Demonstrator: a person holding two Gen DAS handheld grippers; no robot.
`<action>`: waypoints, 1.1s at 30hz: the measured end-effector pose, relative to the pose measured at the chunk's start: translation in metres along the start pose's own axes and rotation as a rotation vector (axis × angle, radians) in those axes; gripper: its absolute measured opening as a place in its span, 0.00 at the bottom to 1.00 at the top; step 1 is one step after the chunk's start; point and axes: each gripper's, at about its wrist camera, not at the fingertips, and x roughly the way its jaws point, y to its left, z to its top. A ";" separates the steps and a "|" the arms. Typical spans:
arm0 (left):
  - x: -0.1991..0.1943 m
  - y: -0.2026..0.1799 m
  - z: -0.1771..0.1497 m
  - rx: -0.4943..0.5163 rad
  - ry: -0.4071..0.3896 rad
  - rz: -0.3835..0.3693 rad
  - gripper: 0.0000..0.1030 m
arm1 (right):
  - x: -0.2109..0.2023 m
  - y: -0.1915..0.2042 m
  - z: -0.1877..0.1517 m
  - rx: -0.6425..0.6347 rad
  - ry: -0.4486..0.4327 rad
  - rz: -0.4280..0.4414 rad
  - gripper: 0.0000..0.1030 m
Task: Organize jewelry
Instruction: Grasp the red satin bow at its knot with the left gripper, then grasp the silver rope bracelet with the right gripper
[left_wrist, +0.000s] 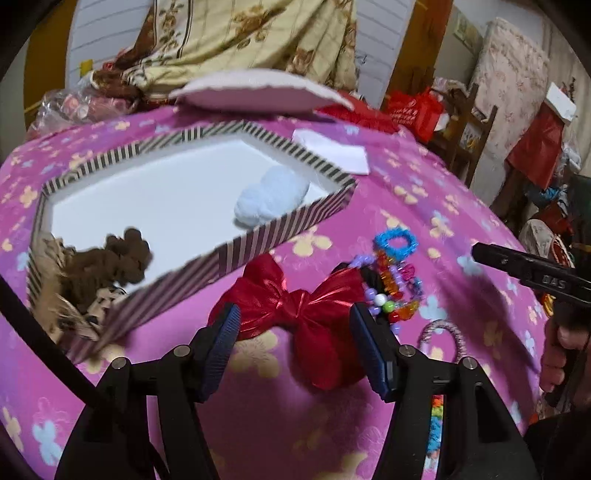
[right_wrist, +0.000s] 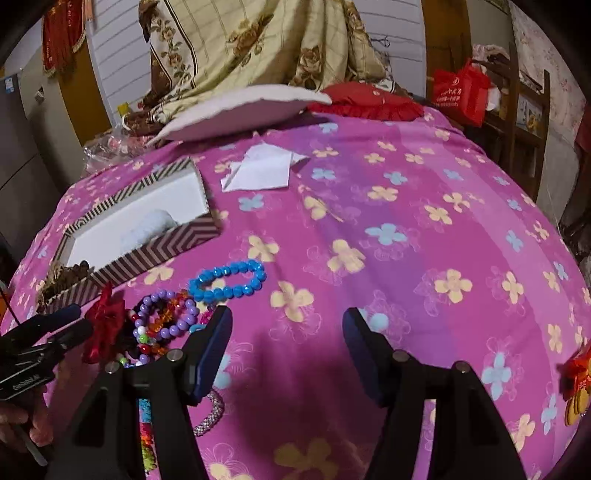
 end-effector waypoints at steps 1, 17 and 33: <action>0.006 0.002 -0.002 -0.005 0.027 0.016 0.36 | 0.002 0.003 0.000 -0.007 0.007 0.002 0.63; -0.023 0.016 0.000 -0.047 -0.018 0.071 0.00 | 0.038 0.023 0.014 -0.033 0.022 0.095 0.59; -0.042 0.030 0.003 -0.097 -0.040 0.084 0.00 | 0.012 0.056 -0.046 -0.370 0.164 0.175 0.42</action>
